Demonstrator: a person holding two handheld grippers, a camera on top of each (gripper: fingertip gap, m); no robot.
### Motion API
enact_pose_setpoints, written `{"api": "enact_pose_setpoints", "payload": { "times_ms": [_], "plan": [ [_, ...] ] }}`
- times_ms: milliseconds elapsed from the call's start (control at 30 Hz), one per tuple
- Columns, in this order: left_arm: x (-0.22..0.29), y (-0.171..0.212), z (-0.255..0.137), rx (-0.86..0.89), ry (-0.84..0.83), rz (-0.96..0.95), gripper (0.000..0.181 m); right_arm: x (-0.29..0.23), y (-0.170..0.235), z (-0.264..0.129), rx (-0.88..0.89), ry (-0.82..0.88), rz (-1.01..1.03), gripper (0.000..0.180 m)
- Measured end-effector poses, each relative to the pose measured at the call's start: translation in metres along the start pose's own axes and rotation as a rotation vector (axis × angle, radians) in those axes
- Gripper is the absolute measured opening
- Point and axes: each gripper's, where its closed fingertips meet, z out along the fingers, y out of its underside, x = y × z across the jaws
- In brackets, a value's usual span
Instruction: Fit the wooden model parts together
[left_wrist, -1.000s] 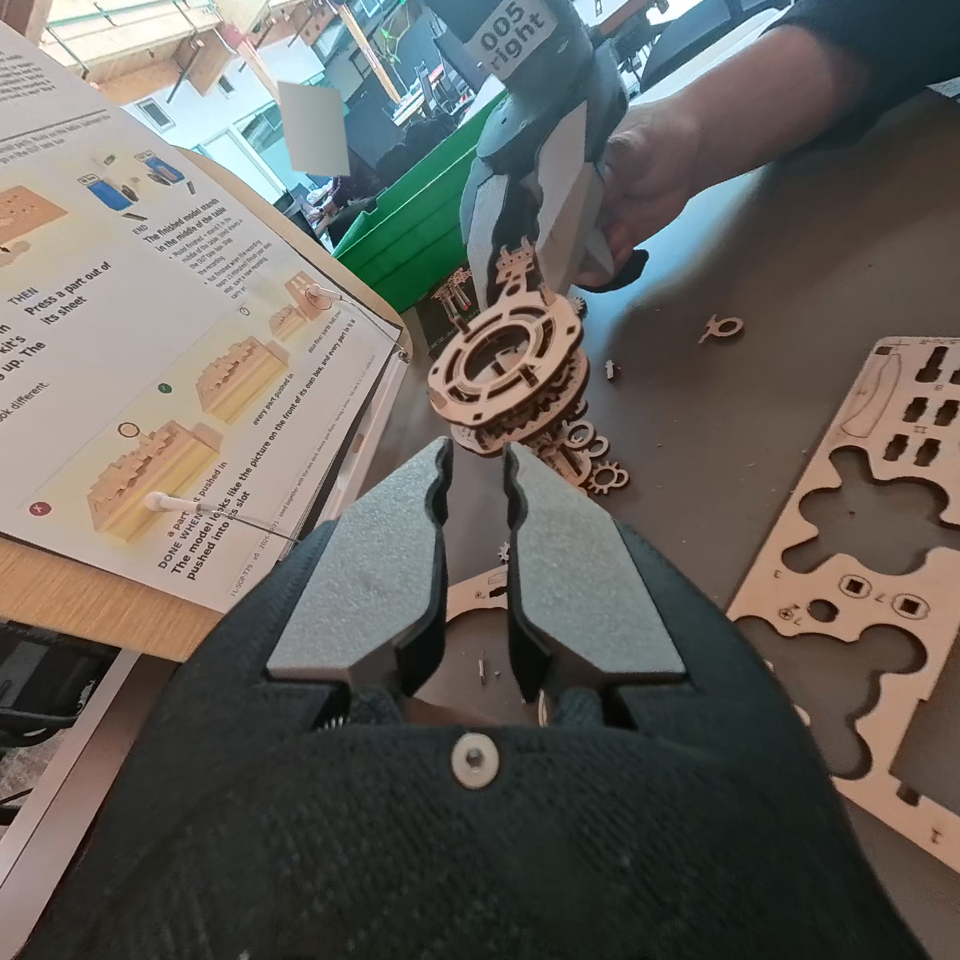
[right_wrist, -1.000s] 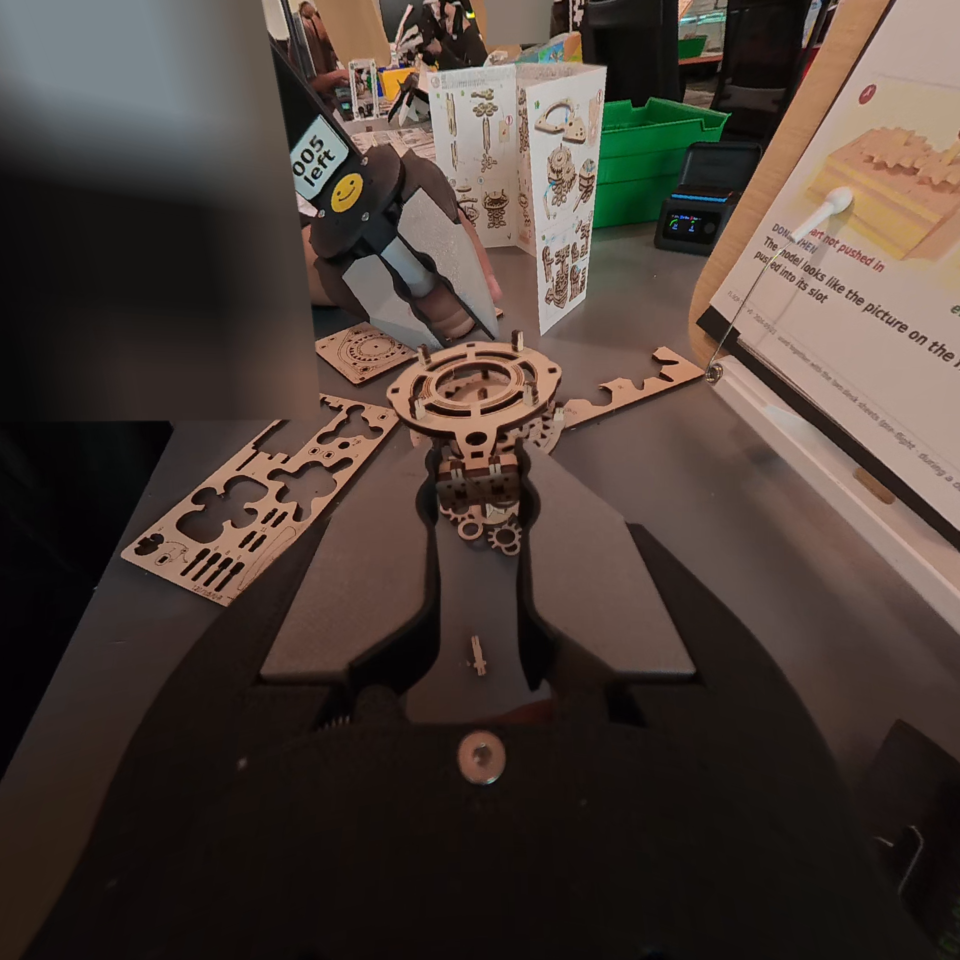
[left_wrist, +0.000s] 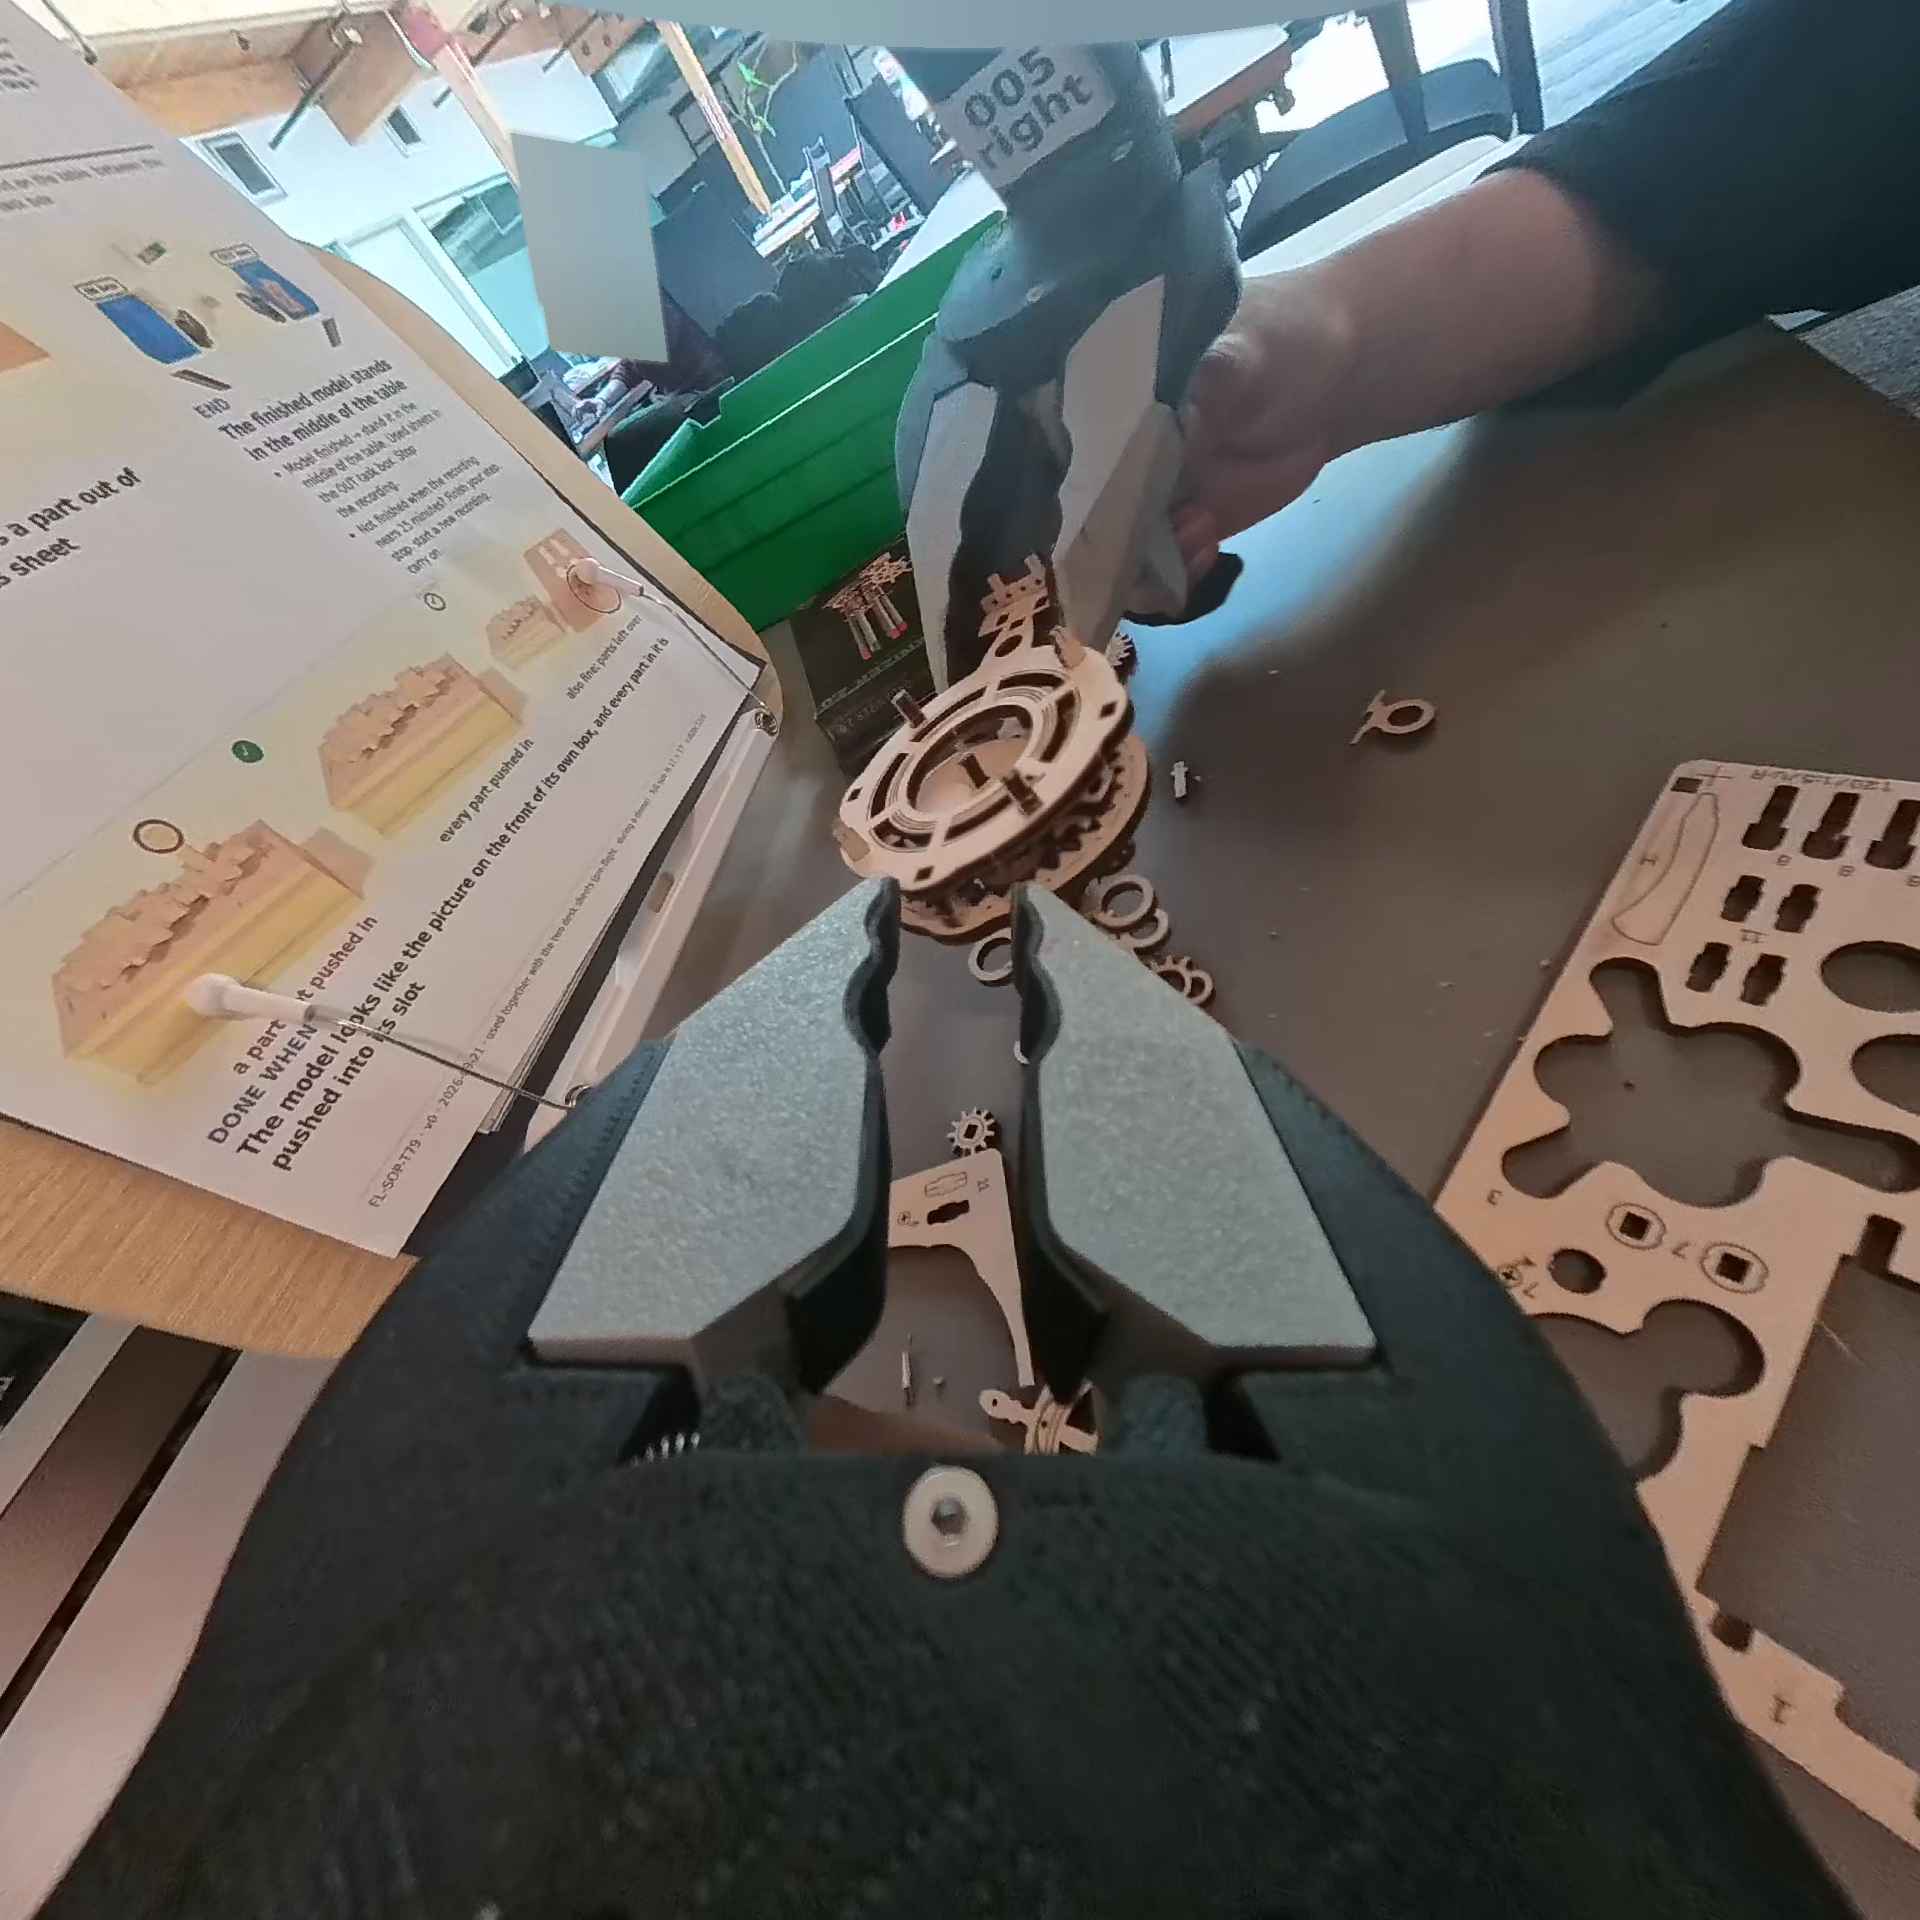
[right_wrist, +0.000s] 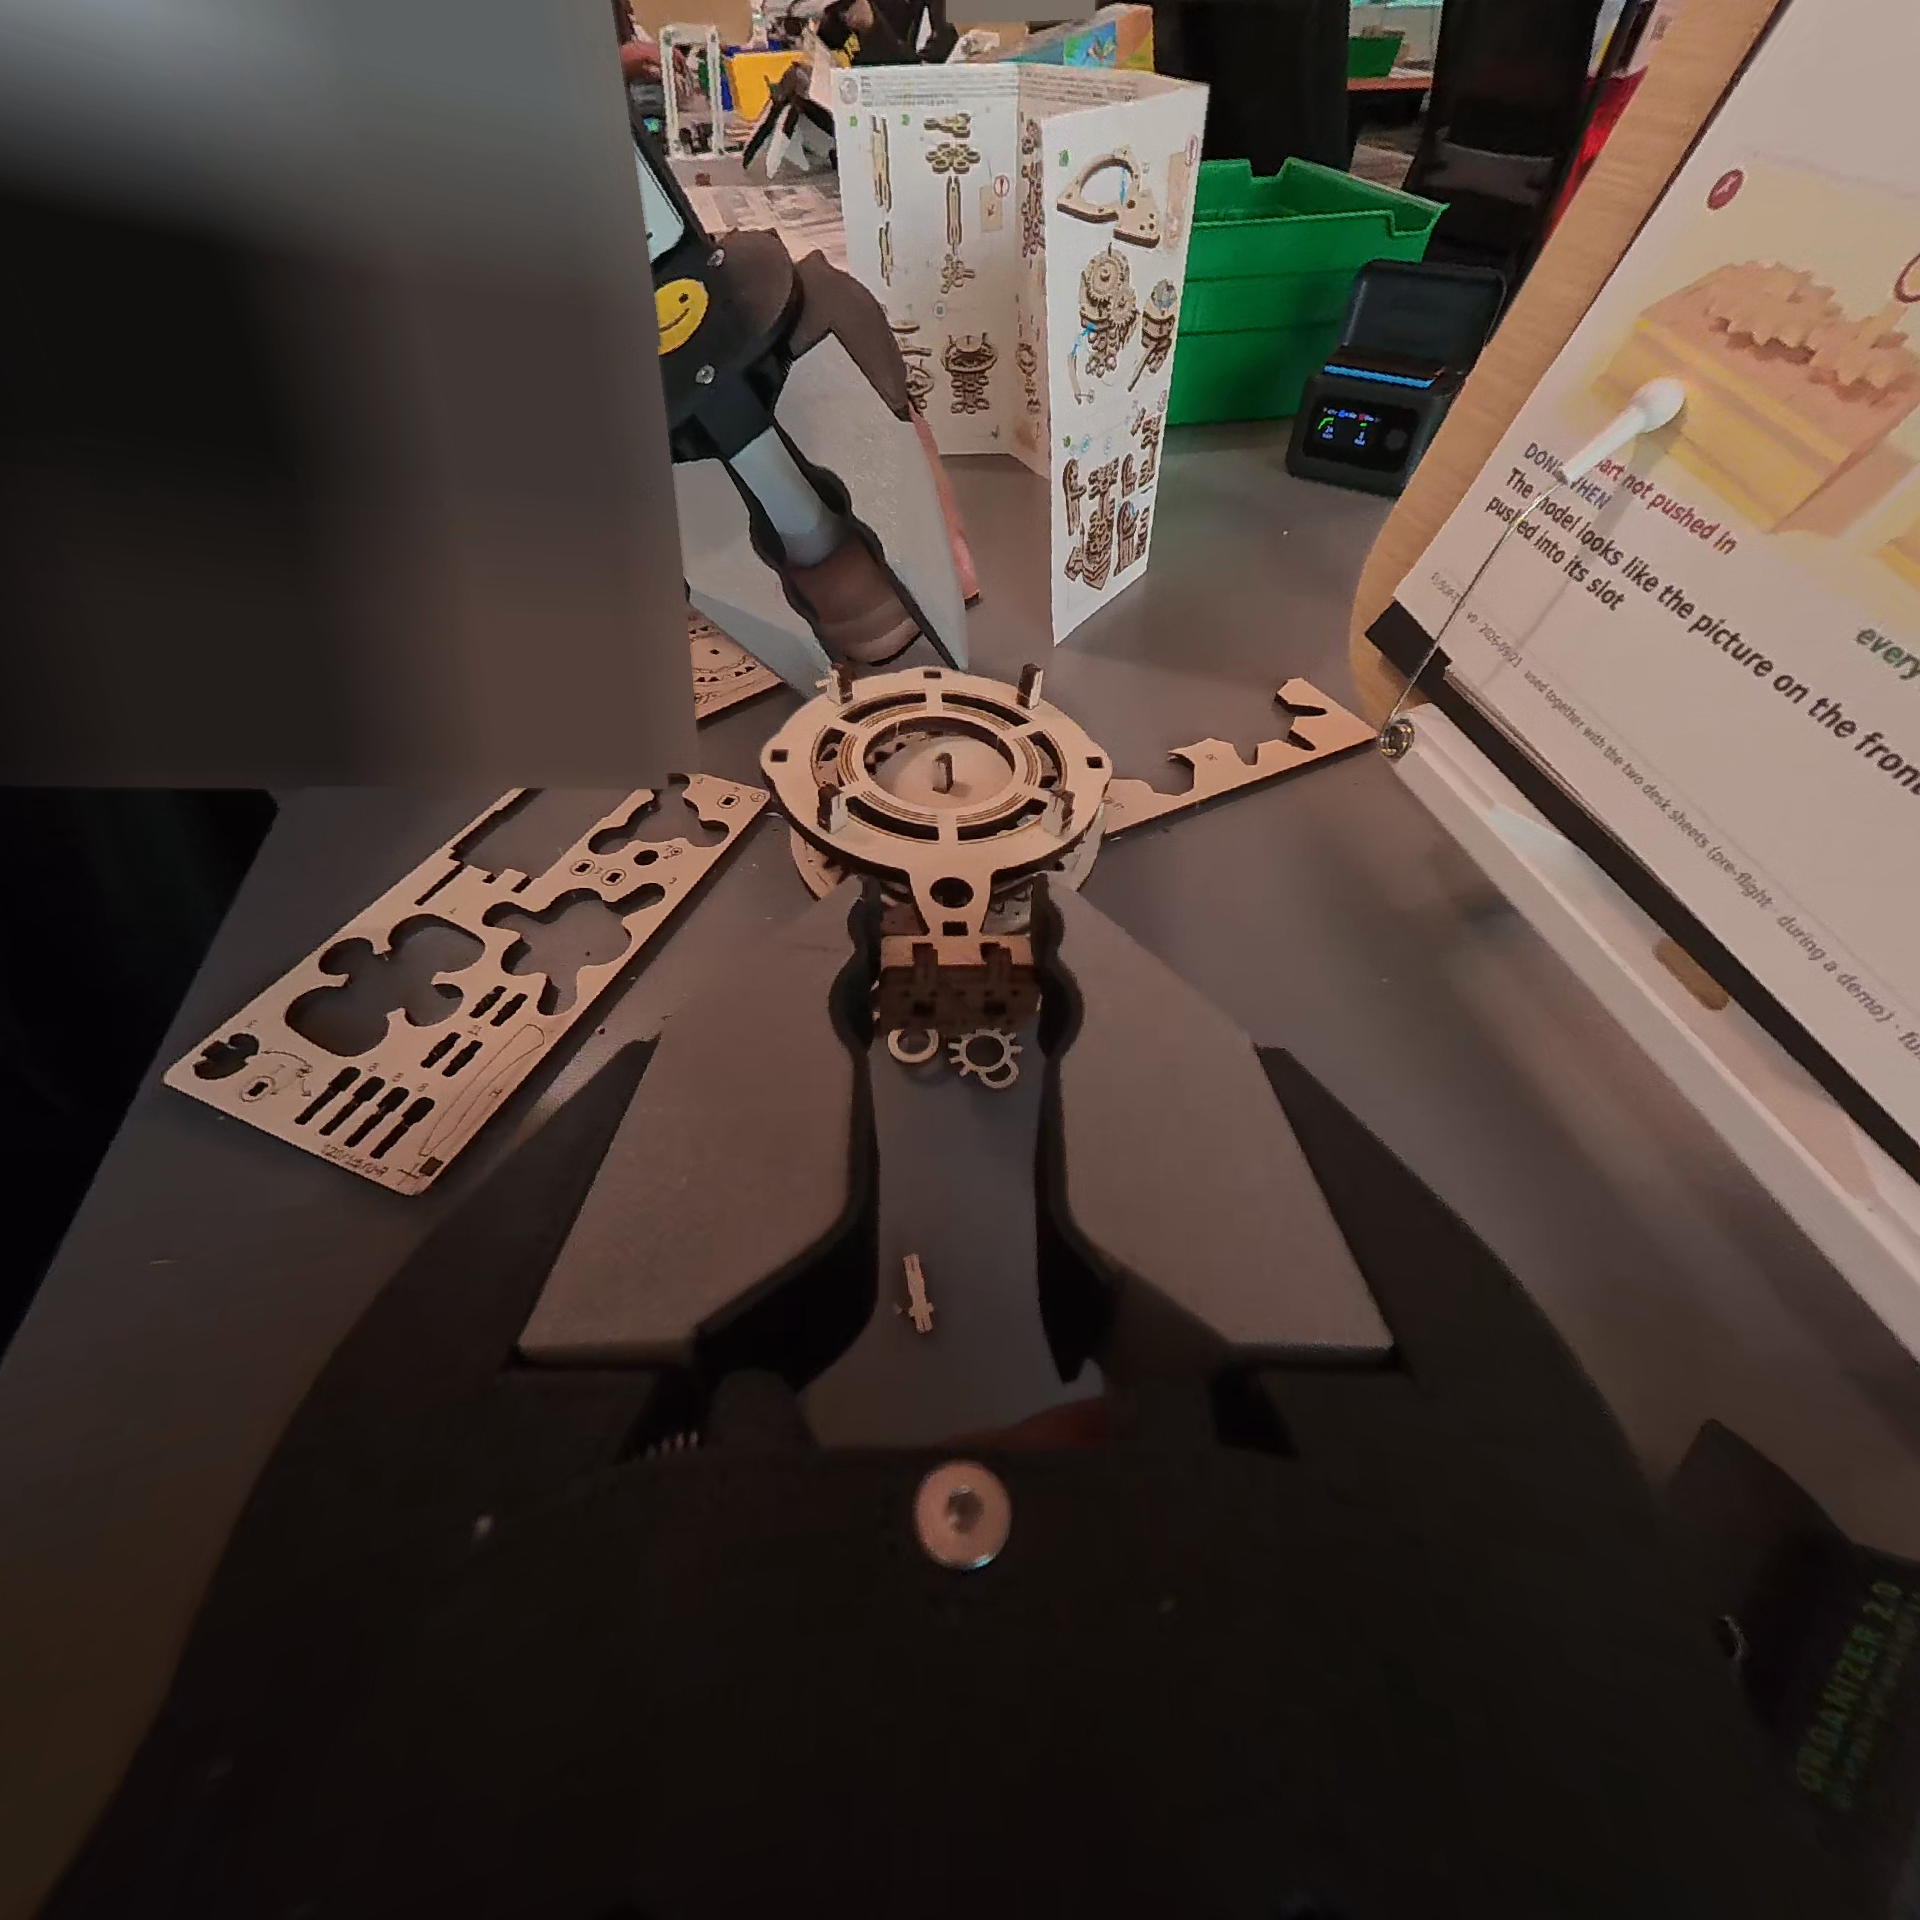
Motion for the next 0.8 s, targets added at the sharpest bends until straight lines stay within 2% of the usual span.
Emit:
{"api": "enact_pose_setpoints", "payload": {
  "times_ms": [200, 400, 500, 600, 700, 800],
  "plan": [
    [-0.001, -0.001, -0.001, 0.006, 0.004, -0.006, 0.019, 0.002, 0.006, 0.003, -0.049, 0.005, -0.054, 0.025],
    [-0.002, -0.002, -0.006, -0.001, 0.022, -0.042, 0.021, 0.007, -0.002, -0.008, -0.016, -0.075, -0.004, 0.043],
    [0.003, -0.001, -0.008, -0.02, 0.089, -0.131, 0.029, 0.005, -0.012, -0.014, -0.002, -0.135, 0.001, 0.05],
    [0.008, 0.002, -0.006, -0.062, 0.162, -0.255, 0.05, 0.006, -0.012, -0.01, -0.07, -0.153, -0.047, 0.061],
    [-0.001, 0.001, 0.0, -0.063, 0.135, -0.329, 0.055, 0.006, -0.009, 0.001, -0.122, -0.172, -0.067, 0.067],
    [0.004, -0.005, 0.005, -0.061, 0.209, -0.394, 0.058, -0.002, -0.009, 0.011, -0.138, -0.247, -0.045, 0.072]
  ]
}}
